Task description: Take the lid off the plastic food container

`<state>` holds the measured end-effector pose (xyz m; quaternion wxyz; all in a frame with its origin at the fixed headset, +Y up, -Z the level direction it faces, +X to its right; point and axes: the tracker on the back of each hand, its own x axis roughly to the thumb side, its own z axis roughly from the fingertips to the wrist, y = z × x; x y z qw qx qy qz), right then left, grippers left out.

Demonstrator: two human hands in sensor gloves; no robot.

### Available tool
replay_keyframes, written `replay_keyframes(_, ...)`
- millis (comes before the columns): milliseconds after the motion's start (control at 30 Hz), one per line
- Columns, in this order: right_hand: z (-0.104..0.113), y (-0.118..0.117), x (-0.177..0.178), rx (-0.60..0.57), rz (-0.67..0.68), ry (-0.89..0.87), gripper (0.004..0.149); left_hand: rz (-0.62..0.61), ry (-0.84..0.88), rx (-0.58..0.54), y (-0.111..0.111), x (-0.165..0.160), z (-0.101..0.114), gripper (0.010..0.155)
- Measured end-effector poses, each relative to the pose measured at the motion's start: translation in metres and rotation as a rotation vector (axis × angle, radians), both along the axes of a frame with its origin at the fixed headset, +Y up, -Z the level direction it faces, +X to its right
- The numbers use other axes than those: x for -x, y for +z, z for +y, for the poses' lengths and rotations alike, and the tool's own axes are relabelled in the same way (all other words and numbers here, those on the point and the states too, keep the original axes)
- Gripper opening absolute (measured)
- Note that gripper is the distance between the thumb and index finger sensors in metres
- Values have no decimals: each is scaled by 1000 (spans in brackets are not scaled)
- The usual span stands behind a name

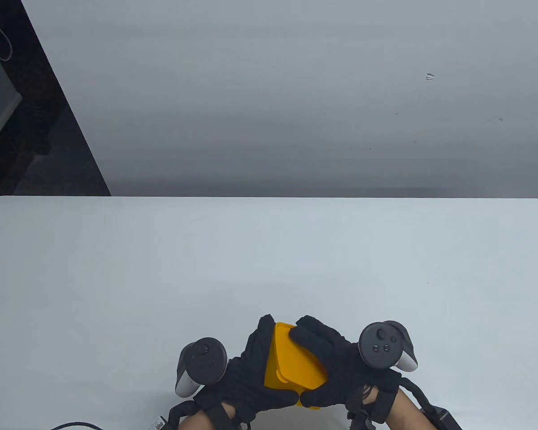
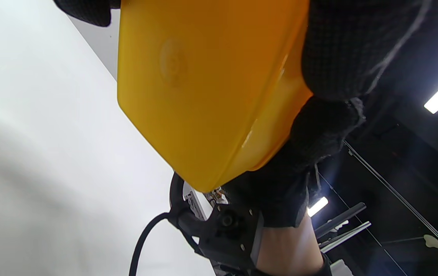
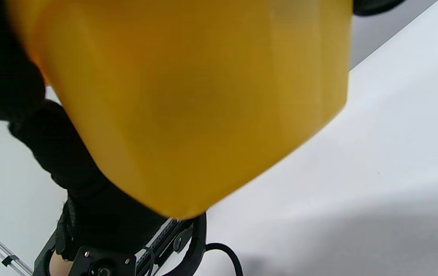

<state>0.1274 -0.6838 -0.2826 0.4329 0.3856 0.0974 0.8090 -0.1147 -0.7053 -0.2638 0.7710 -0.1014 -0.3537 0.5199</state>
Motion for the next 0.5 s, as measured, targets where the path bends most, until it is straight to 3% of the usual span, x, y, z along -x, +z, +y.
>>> replay_keyframes(167,11,5,-1,-150,-79,98,87,109,-23,-28,-4,7,0,127)
replay_keyframes(233,13,7,2,-119,-61,47,81,146,-67,-55,-4,8,0,127)
replay_keyframes(300,10,10,8,-77,-42,28,83,173,-98,-74,-2,5,-1,126)
replay_keyframes(500,9,20,23,-276,-196,118,80,259,-273,-173,4,-8,-2,126)
